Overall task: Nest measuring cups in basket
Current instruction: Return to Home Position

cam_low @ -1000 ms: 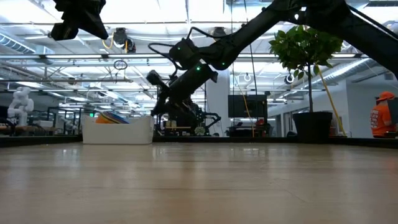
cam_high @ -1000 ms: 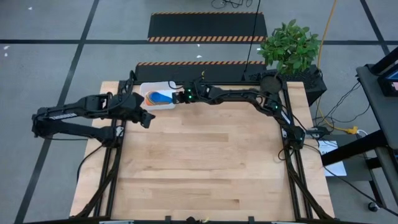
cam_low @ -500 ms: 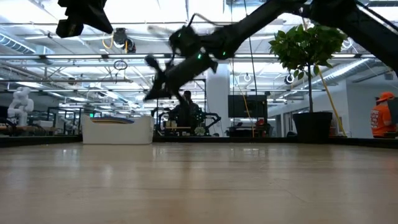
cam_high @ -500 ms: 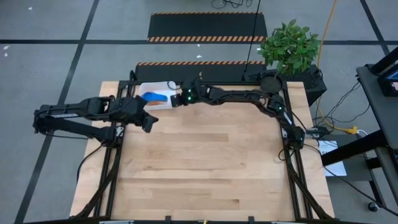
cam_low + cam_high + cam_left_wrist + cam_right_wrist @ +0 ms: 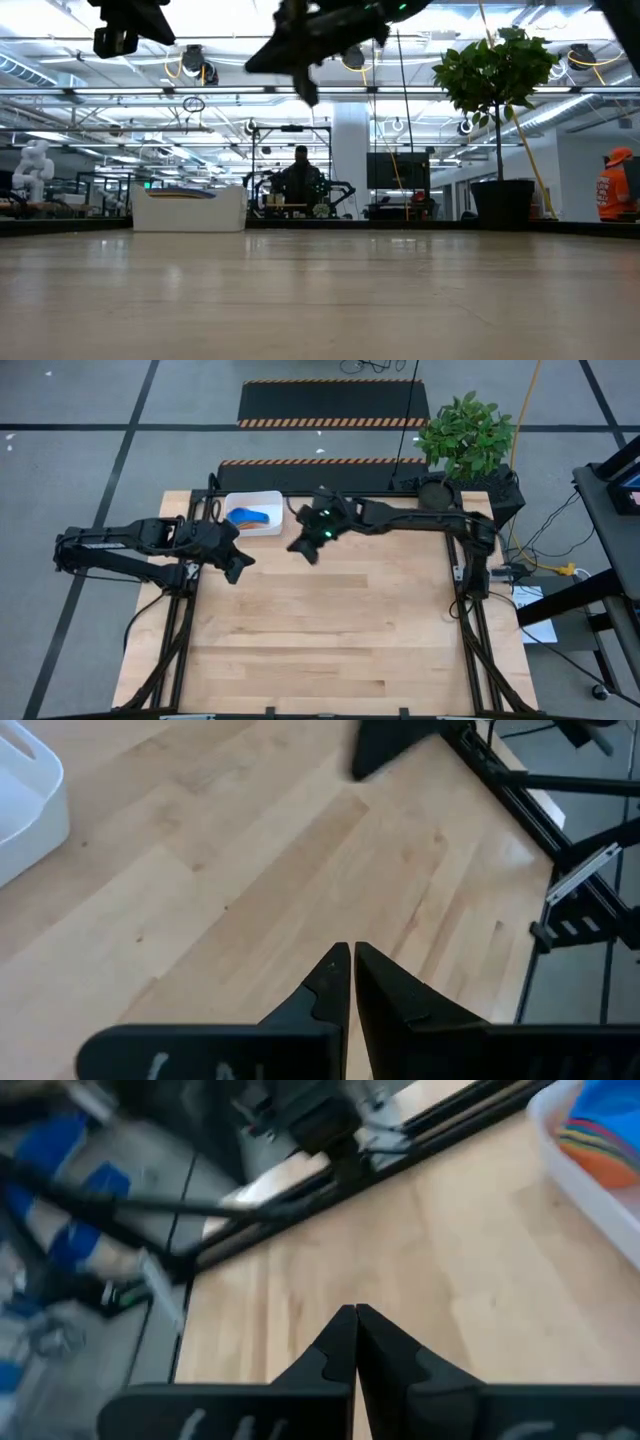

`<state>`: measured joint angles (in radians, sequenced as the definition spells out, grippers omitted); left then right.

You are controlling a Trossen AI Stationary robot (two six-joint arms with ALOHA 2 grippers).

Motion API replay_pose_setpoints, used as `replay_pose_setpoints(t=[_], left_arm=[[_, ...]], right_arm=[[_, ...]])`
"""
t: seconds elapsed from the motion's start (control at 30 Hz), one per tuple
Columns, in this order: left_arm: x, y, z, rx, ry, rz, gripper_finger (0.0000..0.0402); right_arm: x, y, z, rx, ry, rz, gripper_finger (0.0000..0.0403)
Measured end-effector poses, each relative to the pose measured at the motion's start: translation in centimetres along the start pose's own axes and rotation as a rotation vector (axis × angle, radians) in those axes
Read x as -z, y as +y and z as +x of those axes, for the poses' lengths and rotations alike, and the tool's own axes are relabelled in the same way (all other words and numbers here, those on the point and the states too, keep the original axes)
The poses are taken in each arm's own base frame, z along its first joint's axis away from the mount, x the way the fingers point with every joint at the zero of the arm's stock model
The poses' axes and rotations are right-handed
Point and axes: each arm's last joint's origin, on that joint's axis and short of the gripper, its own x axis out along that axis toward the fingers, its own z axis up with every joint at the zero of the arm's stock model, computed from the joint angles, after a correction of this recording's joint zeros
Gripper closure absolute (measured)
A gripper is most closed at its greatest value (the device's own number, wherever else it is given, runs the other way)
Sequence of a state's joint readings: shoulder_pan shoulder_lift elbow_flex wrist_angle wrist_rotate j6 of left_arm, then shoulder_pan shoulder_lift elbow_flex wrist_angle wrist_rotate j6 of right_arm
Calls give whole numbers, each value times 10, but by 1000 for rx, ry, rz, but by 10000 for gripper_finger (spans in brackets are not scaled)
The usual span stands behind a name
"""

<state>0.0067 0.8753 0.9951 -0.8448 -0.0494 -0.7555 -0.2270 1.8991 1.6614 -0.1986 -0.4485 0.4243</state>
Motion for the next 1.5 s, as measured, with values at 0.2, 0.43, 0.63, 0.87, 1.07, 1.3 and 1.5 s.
replay_pose_setpoints(t=[0.2,0.43,0.63,0.87,1.07,1.3,1.5], left_arm=[[5,3,0,-25,58,168,380],[9,-6,0,19,50,280,380],[27,-16,12,80,9,540,397],[46,-24,44,248,-159,583,398],[66,-21,63,359,-280,498,398],[87,2,81,211,-210,415,397],[90,9,86,177,-193,446,379]], right_arm=[[38,44,-36,-77,16,-164,403],[96,69,-77,-62,-113,-327,403],[136,75,-101,13,-377,-326,403],[173,64,-112,19,-450,-357,403],[196,50,-122,64,-441,-511,403],[218,32,-134,107,-428,-549,403],[243,15,-148,127,-471,-550,403]])
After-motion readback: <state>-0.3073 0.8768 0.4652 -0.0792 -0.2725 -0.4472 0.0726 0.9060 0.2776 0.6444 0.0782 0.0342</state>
